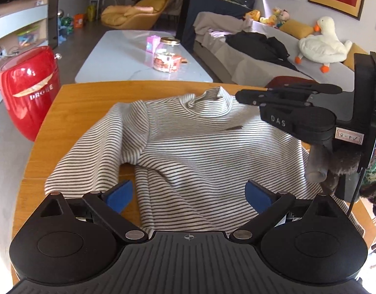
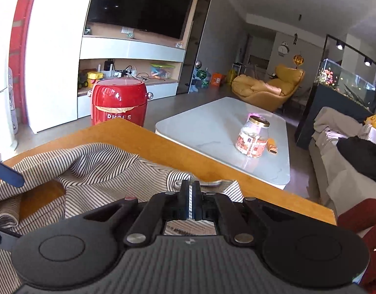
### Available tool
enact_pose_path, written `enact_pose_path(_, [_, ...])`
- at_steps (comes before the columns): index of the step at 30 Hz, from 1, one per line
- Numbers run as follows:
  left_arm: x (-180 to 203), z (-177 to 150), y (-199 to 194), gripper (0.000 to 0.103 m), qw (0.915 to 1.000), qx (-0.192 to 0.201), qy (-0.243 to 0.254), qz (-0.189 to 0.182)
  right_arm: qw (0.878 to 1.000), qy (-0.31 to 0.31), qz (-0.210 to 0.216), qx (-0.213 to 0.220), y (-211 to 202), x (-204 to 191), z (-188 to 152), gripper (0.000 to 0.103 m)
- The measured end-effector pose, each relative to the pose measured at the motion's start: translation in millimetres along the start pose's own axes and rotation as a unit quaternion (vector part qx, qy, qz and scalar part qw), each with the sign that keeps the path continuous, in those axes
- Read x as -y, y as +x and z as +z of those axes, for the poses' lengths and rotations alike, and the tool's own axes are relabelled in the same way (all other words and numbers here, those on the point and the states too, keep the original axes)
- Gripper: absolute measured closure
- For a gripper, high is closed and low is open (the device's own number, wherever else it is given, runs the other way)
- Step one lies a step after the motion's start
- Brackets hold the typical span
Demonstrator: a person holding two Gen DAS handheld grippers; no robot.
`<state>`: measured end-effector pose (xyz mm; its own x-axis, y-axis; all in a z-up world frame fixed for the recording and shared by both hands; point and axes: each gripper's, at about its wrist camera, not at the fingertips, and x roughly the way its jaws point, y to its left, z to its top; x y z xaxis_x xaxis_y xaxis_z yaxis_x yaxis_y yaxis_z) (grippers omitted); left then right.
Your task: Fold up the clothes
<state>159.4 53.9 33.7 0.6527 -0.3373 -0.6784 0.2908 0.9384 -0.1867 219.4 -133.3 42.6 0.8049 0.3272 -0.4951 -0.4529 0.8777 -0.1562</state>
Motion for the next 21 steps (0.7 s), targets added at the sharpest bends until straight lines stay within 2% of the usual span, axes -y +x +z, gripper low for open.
enact_pose_path(3, [8.1, 8.7, 25.2, 0.002, 0.9996, -0.02, -0.003, -0.017, 0.997, 0.058, 0.045, -0.031, 1.3, 21.6, -17.1, 0.101])
enact_pose_path(5, [11.7, 15.6, 46.1, 0.002, 0.9992, -0.032, -0.006, -0.02, 0.992, 0.092, 0.075, -0.042, 3.4, 37.0, -28.5, 0.095])
enact_pose_path(6, [13.5, 18.4, 56.0, 0.002, 0.9991, -0.036, -0.006, -0.02, 0.99, 0.104, 0.085, -0.046, 5.8, 43.9, -33.9, 0.087])
enact_pose_path(7, [15.3, 21.3, 65.6, 0.002, 0.999, -0.04, -0.007, -0.018, 0.989, 0.108, 0.087, -0.048, 9.1, 49.3, -38.4, 0.075])
enact_pose_path(9, [18.0, 26.7, 83.5, 0.001, 0.9989, -0.044, -0.009, -0.013, 0.99, 0.108, 0.083, -0.049, 17.0, 58.3, -46.3, 0.067])
enact_pose_path(12, [20.8, 29.5, 99.1, 0.0, 0.9995, -0.033, 0.002, 0.004, 0.989, 0.105, 0.082, -0.06, 34.9, 67.1, -50.3, 0.066])
enact_pose_path(17, [18.7, 24.9, 102.9, 0.0, 0.9986, -0.016, 0.043, 0.027, 0.985, 0.122, 0.108, -0.058, 51.3, 66.8, -45.6, 0.054])
enact_pose_path(21, [0.6, 26.8, 73.5, 0.0, 0.9974, -0.045, 0.037, 0.044, 0.987, 0.101, 0.109, -0.06, 59.0, 52.1, -40.3, 0.046])
